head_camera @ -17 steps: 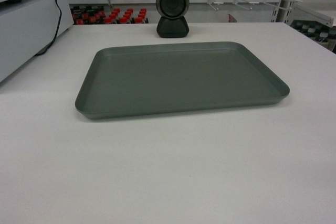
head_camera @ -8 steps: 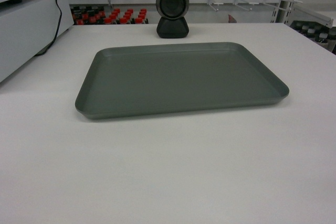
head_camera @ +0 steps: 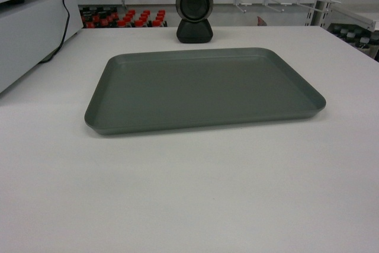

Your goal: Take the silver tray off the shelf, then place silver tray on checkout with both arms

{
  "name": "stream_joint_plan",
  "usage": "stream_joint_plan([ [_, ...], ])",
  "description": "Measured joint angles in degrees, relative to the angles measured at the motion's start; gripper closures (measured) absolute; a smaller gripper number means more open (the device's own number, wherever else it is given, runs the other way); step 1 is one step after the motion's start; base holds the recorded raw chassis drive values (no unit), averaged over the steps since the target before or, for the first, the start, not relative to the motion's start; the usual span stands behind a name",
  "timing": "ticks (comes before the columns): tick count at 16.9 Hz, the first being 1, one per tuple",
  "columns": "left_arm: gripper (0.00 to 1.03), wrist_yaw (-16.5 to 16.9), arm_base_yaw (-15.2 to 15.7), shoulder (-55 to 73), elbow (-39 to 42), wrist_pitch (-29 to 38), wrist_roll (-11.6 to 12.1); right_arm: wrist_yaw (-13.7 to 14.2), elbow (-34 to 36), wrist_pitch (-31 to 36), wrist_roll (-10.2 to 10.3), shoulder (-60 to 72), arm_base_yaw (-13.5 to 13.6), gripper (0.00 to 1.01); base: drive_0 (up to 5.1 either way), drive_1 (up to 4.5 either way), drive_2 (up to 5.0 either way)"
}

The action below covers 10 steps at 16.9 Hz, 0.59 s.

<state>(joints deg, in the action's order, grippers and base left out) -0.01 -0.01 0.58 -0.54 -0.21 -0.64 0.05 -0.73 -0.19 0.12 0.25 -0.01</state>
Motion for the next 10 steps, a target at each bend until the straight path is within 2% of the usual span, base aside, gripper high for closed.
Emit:
stream_joint_plan([
  [3,0.05,0.0,0.0,0.0,0.0,0.02,0.0,-0.02,0.0,0.0,0.0,0.0,0.0,0.03,0.0,-0.58,0.6],
  [10,0.05,0.02,0.0,0.0,0.0,0.0,0.02,0.0,0.0,-0.13,0.0,0.0,0.0,0.03,0.1,-4.23,4.3],
])
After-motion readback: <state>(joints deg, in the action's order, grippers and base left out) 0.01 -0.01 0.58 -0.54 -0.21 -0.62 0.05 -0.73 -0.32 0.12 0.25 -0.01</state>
